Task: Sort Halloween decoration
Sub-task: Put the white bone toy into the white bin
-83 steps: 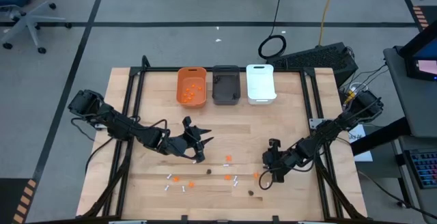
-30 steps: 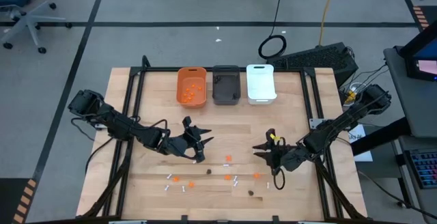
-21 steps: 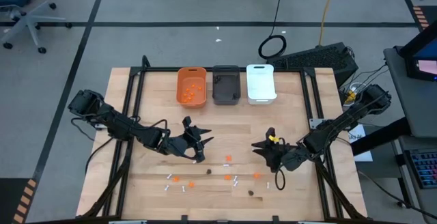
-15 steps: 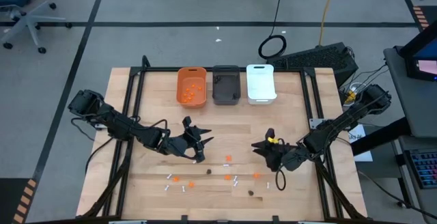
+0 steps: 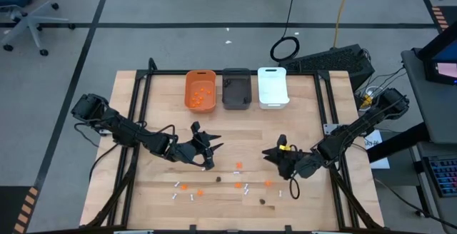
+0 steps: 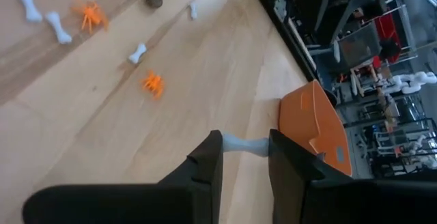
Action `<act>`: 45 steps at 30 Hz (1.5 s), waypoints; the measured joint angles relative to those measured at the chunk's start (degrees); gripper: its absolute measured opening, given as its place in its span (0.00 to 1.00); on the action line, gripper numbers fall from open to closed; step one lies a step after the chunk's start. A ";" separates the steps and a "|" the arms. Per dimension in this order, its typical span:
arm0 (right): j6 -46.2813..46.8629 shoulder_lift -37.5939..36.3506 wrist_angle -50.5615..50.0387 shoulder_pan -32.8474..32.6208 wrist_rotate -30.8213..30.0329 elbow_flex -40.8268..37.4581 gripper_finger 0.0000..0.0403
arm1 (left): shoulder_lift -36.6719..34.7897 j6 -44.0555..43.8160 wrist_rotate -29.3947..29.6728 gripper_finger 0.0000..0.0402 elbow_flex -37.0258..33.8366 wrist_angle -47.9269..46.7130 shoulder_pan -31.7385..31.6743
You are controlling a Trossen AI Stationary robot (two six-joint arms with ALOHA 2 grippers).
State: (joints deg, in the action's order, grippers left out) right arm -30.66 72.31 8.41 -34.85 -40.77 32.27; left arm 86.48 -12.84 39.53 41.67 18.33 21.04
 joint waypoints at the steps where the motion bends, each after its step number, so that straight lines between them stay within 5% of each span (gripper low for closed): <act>1: 0.25 0.00 0.54 0.00 -0.03 0.01 0.17 | 0.00 -0.02 -0.02 0.33 0.00 0.00 0.00; 21: 17.95 0.00 7.67 6.51 -3.31 0.02 0.17 | 0.00 -0.33 -0.11 0.33 0.00 0.22 0.88; 34: 0.09 -0.01 7.64 25.13 -11.59 0.02 0.17 | 0.00 -0.35 -0.35 0.33 0.00 0.37 1.77; 45: -4.32 -0.44 7.58 48.19 4.45 0.02 0.17 | 0.00 1.70 -0.08 0.33 0.00 0.57 1.36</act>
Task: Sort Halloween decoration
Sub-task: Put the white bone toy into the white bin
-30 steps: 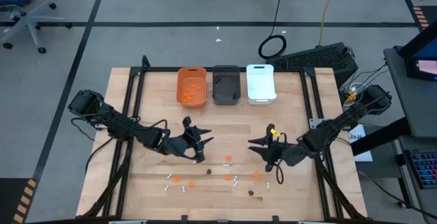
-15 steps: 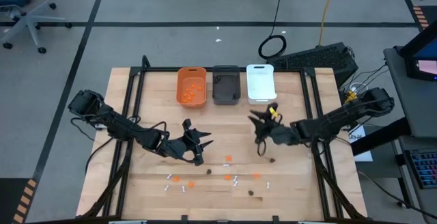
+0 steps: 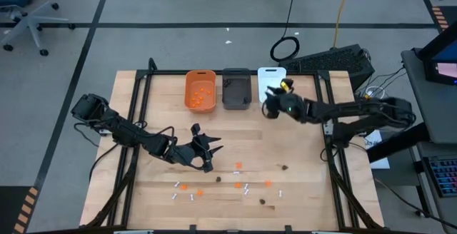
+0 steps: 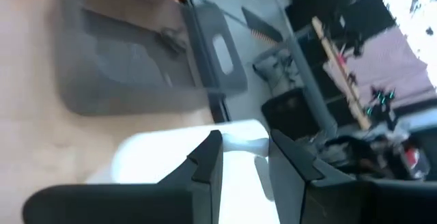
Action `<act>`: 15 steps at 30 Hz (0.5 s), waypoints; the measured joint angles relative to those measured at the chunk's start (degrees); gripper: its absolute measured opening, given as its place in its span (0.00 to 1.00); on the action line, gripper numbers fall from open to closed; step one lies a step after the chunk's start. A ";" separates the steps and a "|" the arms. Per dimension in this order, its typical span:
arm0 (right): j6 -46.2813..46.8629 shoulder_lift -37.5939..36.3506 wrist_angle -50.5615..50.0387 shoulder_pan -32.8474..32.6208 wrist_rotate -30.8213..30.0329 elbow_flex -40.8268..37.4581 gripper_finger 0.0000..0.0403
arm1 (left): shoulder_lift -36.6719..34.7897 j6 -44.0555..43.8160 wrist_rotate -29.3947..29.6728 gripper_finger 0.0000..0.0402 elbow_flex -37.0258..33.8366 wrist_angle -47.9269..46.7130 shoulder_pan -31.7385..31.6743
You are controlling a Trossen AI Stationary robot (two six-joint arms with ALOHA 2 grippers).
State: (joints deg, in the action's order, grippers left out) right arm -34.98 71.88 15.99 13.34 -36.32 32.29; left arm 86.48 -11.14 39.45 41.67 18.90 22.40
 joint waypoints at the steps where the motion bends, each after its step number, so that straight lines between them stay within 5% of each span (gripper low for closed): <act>1: 0.10 0.00 0.04 2.10 1.85 0.00 0.17 | 0.00 0.00 0.08 0.33 0.00 -0.01 -0.09; 10: 6.63 0.45 0.03 17.30 19.85 0.00 0.17 | 0.00 0.04 0.16 0.33 0.00 -0.24 -1.05; 15: 8.82 2.12 -1.09 22.15 24.62 0.00 0.17 | 0.00 -0.37 0.21 0.33 0.00 -0.17 -1.26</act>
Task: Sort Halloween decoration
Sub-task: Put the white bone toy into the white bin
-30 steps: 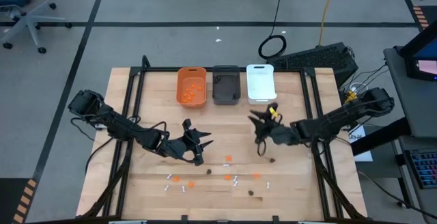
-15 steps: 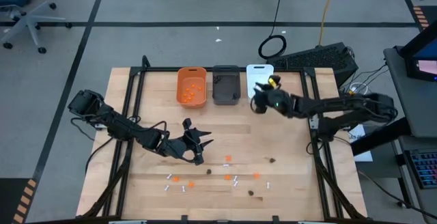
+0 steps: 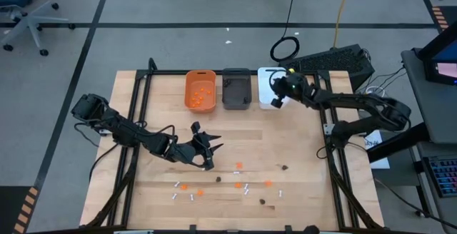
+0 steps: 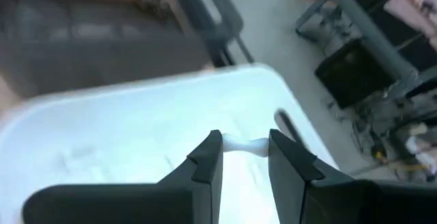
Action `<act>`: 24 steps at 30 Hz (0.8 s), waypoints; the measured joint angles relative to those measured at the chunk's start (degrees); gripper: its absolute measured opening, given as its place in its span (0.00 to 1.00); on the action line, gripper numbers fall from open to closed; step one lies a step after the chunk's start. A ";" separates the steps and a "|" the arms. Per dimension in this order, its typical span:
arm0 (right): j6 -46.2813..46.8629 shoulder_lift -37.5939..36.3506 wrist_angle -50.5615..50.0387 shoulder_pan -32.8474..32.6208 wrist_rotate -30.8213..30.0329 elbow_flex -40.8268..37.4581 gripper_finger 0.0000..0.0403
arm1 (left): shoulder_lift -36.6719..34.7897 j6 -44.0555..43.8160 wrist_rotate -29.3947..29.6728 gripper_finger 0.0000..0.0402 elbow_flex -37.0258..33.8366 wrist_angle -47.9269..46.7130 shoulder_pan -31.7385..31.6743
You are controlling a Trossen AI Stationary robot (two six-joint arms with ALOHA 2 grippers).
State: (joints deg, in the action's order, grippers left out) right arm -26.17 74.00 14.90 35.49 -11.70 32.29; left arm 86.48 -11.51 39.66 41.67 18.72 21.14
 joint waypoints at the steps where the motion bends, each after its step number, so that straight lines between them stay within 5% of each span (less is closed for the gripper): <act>1: 0.19 0.51 -0.28 0.66 0.39 0.00 0.17 | 0.00 -0.12 0.02 0.33 0.00 0.07 -0.01; 7: 5.10 2.83 -0.11 2.86 1.49 0.00 0.22 | 0.00 -0.22 0.02 0.33 0.02 0.11 -0.01; 15: 6.86 1.75 1.01 2.71 0.83 -0.02 0.53 | 0.00 -0.22 0.04 0.33 0.02 0.13 -0.01; 24: 11.47 -11.48 -7.79 -4.10 3.42 -0.02 0.69 | 0.00 -0.24 0.09 0.33 0.02 0.28 -0.01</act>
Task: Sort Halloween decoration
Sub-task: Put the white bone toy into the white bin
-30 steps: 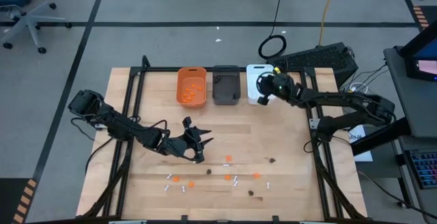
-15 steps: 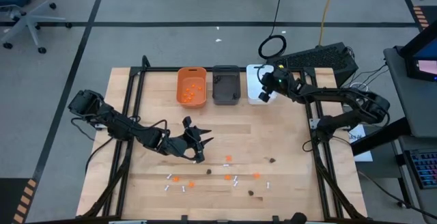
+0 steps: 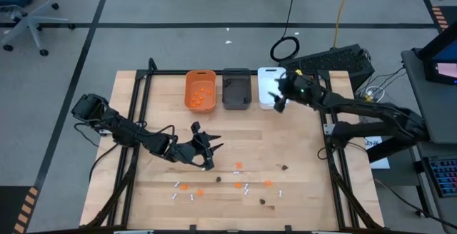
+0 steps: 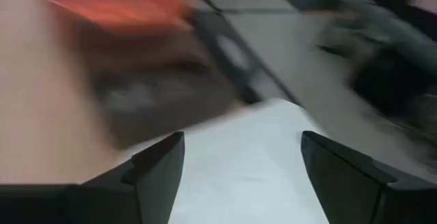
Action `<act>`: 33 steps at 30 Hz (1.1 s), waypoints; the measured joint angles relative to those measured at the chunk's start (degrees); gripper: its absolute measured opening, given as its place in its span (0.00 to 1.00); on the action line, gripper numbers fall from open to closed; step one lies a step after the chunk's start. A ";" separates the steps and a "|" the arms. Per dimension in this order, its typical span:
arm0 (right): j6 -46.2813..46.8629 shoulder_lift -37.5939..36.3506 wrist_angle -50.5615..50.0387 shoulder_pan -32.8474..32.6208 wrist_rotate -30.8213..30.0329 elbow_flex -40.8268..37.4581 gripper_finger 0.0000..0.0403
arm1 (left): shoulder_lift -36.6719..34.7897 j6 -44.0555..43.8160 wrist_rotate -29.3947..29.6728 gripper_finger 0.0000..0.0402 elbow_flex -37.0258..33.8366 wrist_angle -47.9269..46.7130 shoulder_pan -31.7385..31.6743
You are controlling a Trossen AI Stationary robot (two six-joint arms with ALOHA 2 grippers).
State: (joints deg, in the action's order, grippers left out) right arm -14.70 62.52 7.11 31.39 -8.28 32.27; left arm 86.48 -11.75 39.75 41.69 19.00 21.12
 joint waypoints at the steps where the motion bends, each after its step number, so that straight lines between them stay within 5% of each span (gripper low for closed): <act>1: 1.37 -1.70 -1.27 -1.27 2.40 0.00 0.70 | 0.00 0.00 0.00 0.34 0.00 0.01 0.00; 10: 11.89 -8.79 -10.18 -16.86 20.32 0.00 0.65 | 0.00 0.04 -2.58 0.33 0.00 -0.75 0.37; 15: 13.43 -6.49 -9.28 -30.35 15.59 -0.04 0.62 | 0.00 -1.08 -5.37 0.33 0.00 -4.95 3.34; 22: 13.28 1.21 2.10 -46.24 4.15 -0.04 0.57 | 0.04 -13.62 -8.04 0.34 0.00 -16.73 9.93; 33: 10.39 21.28 25.99 -55.01 2.34 -0.02 0.51 | 3.69 -21.03 -8.50 0.33 0.07 -24.31 15.79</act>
State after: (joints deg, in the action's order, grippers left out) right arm -4.31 83.80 33.10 -23.62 -5.94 32.25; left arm 90.17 -32.77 31.25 41.76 -5.31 36.91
